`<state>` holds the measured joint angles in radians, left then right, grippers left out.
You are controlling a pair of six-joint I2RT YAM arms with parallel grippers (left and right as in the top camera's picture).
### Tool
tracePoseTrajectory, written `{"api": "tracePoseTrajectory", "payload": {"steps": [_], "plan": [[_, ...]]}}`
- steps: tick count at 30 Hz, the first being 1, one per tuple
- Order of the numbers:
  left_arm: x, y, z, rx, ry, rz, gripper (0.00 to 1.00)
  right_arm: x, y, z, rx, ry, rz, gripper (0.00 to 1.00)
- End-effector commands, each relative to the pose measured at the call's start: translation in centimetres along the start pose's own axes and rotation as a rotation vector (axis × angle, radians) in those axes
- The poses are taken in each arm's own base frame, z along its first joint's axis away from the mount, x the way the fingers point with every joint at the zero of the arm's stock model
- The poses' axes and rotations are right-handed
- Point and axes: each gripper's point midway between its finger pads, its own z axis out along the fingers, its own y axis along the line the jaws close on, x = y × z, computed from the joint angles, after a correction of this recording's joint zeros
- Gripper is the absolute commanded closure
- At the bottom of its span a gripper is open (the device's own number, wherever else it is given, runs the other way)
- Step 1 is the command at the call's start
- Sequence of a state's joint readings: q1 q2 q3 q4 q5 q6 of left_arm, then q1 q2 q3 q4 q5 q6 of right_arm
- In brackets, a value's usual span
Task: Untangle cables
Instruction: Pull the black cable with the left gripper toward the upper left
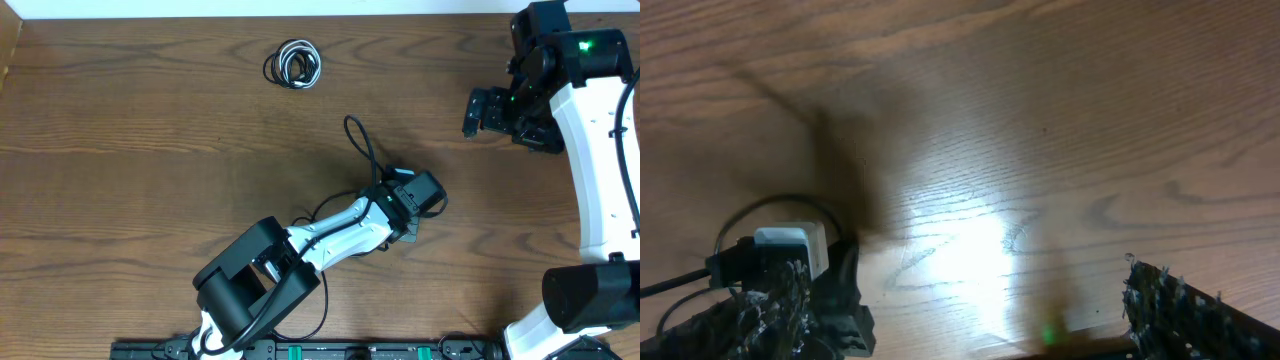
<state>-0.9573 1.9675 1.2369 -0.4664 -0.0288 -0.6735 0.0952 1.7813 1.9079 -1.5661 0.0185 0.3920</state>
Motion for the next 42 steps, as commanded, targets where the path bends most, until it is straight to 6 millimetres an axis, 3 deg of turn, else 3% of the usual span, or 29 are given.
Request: {"api": "tracePoseTrajectory", "payload": {"steps": [1,5,8,10,13,15,20,23,26,32,34,36,38,42], "plan": [[-1.6,-0.8,-2.8,0.033,-0.046,0.035,0.92,0.0,0.0,0.3,0.001,0.009,0.014,0.01],[-4.4,-2.5,-9.4,0.128,-0.167,0.079,0.93,-0.1,0.0,0.3,-0.002,0.003,0.014,0.01],[-6.7,-3.6,-16.5,0.235,-0.314,0.103,0.92,-0.2,0.1,0.3,-0.002,0.001,0.014,0.01],[-8.0,-3.5,-22.3,0.312,-0.433,0.105,0.93,-0.1,0.0,0.3,-0.002,0.002,0.014,0.01],[-9.0,-1.8,-29.6,0.398,-0.587,0.07,0.92,-0.1,0.1,0.3,-0.002,0.002,0.014,0.01],[-9.2,-0.2,-33.1,0.432,-0.667,0.039,0.93,-0.1,0.1,0.3,-0.002,0.002,0.014,0.01],[-9.3,4.0,-39.7,0.471,-0.832,-0.039,0.92,-0.2,0.1,0.3,-0.003,0.001,0.014,0.01],[-9.2,6.3,-42.0,0.47,-0.904,-0.083,0.92,-0.2,0.1,0.3,-0.003,0.001,0.014,0.01],[-9.5,8.1,-42.8,0.451,-0.935,-0.14,0.93,-0.1,0.3,0.3,-0.016,0.007,0.014,0.01],[-11.1,11.4,-42.3,0.367,-0.958,-0.222,0.93,0.2,0.8,0.3,-0.043,0.02,0.014,0.01],[-12.5,14.4,-41.6,0.289,-0.974,-0.294,0.93,0.2,0.7,0.3,-0.042,0.023,0.014,0.01],[-13.3,15.6,-41.0,0.27,-0.969,-0.322,0.93,0.2,0.7,0.3,-0.043,0.022,0.014,0.01],[-14.1,15.0,-40.8,0.335,-0.952,-0.297,0.93,0.1,0.9,0.3,-0.049,0.019,0.014,0.01],[-15.5,10.6,-41.0,0.555,-0.917,-0.164,0.93,0.0,1.4,0.2,-0.081,0.02,0.018,0.01]]}}
